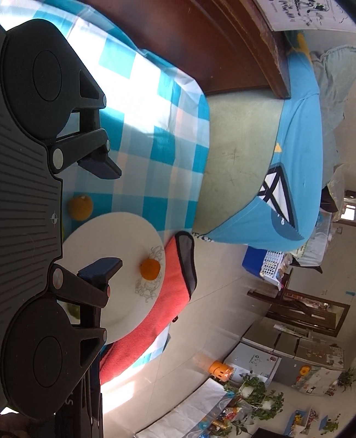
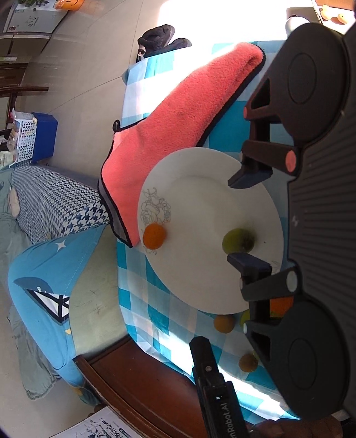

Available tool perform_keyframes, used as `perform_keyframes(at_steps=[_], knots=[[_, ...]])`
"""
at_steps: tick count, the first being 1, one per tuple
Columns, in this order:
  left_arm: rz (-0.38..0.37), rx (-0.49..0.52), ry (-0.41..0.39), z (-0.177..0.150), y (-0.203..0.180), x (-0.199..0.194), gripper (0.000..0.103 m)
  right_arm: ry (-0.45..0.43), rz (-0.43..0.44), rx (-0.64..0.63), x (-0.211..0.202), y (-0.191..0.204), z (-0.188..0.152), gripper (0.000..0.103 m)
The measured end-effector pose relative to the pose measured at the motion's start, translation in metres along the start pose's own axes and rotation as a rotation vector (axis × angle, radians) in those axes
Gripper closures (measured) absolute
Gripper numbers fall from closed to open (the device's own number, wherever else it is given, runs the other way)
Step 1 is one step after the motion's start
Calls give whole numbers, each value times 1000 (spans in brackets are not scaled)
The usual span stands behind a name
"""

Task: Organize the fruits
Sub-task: 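Withdraw both grippers from the plate back toward the fruit pile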

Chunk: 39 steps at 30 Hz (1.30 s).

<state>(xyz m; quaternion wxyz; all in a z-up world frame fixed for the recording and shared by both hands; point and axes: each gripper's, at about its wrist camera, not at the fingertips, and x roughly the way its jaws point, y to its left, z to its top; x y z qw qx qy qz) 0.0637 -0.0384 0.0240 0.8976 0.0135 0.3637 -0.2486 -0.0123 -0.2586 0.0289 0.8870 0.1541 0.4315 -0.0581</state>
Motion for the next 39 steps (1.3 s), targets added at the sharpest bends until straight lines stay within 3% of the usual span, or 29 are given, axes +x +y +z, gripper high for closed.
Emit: perform_keyframes(at_steps=[7, 13, 16, 19, 24, 28, 30, 36, 39], knots=[[88, -60, -18, -6, 29, -31, 40, -31, 58, -30, -16, 19, 0, 47], [185, -167, 46, -19, 50, -36, 40, -9, 7, -10, -14, 22, -14, 45], [192, -200, 77, -24, 57, -35, 40, 3, 39, 26, -10, 25, -16, 45], [147, -228, 104, -27, 64, -29, 40, 29, 91, -17, -5, 30, -11, 45], [80, -151, 129, -18, 60, -13, 40, 53, 159, -46, -5, 30, -4, 45], [84, -67, 130, -26, 53, -7, 41, 48, 169, -42, -12, 30, -14, 45], [120, -41, 139, -32, 52, -10, 42, 31, 163, -28, -20, 28, -24, 45], [130, -13, 125, -43, 48, -12, 44, -6, 83, -36, -42, 22, -49, 46], [127, 17, 123, -46, 43, -8, 45, 26, 49, 6, -39, 14, -65, 54]])
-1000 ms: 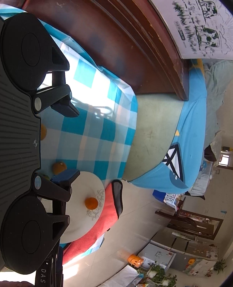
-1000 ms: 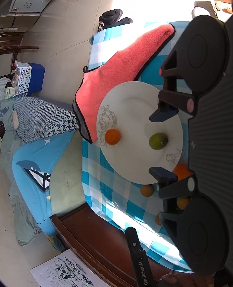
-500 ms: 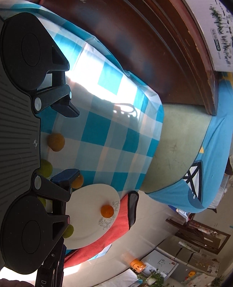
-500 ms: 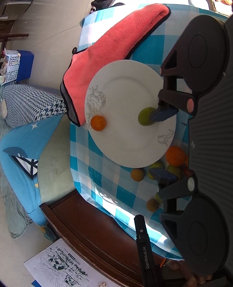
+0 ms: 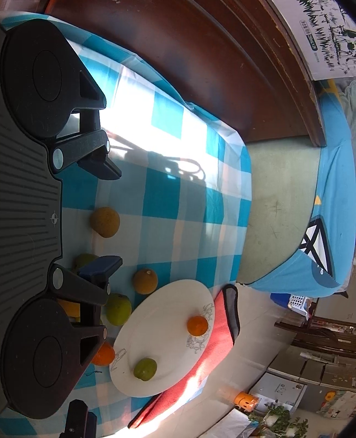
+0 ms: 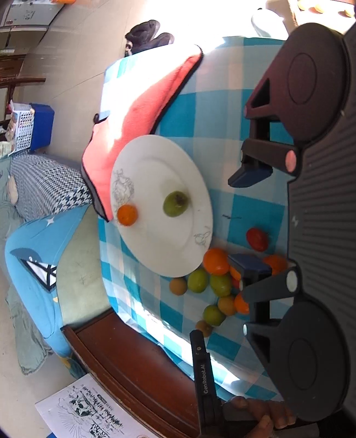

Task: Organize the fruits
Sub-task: 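Withdraw both grippers from the plate back toward the fruit pile, then grasp a yellow-brown fruit with the left gripper while the right grasps a cherry tomato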

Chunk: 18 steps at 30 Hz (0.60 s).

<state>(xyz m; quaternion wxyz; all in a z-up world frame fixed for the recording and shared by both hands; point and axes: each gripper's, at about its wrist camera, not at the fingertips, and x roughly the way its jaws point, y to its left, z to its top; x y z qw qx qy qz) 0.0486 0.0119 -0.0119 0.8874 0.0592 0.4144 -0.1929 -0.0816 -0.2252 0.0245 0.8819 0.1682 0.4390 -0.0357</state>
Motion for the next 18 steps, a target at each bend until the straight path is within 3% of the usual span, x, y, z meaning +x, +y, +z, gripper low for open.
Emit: perform_keyframes(at_steps=[10, 18], knots=[[-8, 3, 5, -3, -3, 6, 47, 41, 3, -40, 18, 12, -9, 60], [-15, -11, 0, -3, -2, 9, 58, 61, -9, -78, 27, 18, -12, 68]])
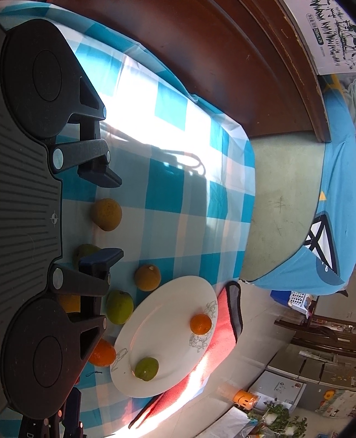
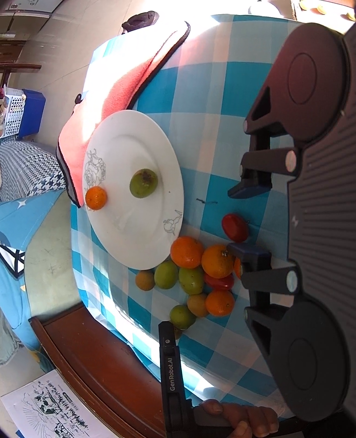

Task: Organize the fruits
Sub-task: 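Grasp a yellow-brown fruit with the left gripper while the right grasps a cherry tomato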

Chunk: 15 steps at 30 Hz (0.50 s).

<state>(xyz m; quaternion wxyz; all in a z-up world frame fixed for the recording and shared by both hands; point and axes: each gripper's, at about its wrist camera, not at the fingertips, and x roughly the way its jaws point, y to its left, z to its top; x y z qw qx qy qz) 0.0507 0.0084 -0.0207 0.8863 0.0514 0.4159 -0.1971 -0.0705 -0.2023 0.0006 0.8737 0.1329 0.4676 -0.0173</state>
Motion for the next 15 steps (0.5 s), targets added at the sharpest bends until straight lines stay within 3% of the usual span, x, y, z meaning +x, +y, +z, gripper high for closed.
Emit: perform_keyframes(at_steps=[7, 12, 15], knots=[[-8, -1, 5, -2, 1, 1, 71, -17, -17, -40, 6, 6, -2, 80], [11, 50, 0, -6, -5, 2, 84, -26, -13, -58, 7, 9, -3, 81], [-2, 34, 1, -5, -3, 1, 84, -36, -7, -54, 5, 9, -2, 81]])
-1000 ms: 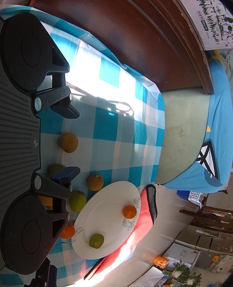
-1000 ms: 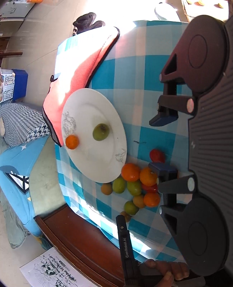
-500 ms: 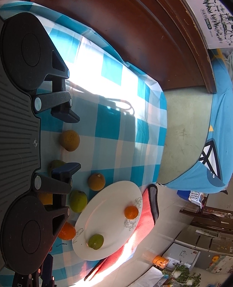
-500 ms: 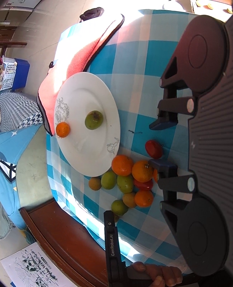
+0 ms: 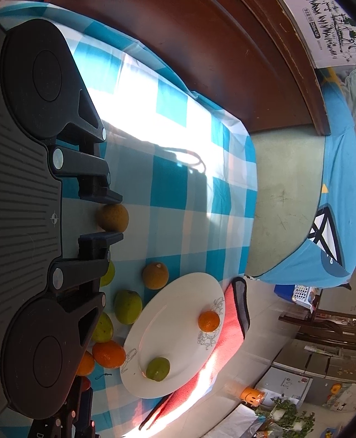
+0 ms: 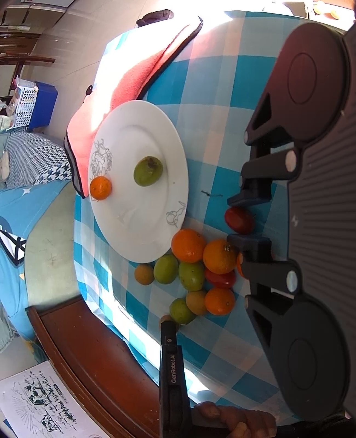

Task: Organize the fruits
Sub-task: 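Grasp a yellow-brown fruit with the left gripper while the right grasps a cherry tomato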

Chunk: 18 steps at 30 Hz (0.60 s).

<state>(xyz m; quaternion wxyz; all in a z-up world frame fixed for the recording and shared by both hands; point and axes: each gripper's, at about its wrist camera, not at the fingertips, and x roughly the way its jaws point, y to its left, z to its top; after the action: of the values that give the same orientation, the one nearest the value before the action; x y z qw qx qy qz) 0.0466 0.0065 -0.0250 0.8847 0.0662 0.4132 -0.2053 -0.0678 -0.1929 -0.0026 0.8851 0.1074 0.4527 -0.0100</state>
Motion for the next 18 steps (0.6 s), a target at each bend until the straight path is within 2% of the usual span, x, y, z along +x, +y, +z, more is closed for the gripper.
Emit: perform_keyframes(at_steps=[12, 18], knots=[[16, 22, -14, 0, -5, 1, 84, -18, 6, 49, -5, -9, 3, 81], [-4, 4, -48, 5, -7, -9, 86, -25, 28, 47, -10, -8, 5, 81]])
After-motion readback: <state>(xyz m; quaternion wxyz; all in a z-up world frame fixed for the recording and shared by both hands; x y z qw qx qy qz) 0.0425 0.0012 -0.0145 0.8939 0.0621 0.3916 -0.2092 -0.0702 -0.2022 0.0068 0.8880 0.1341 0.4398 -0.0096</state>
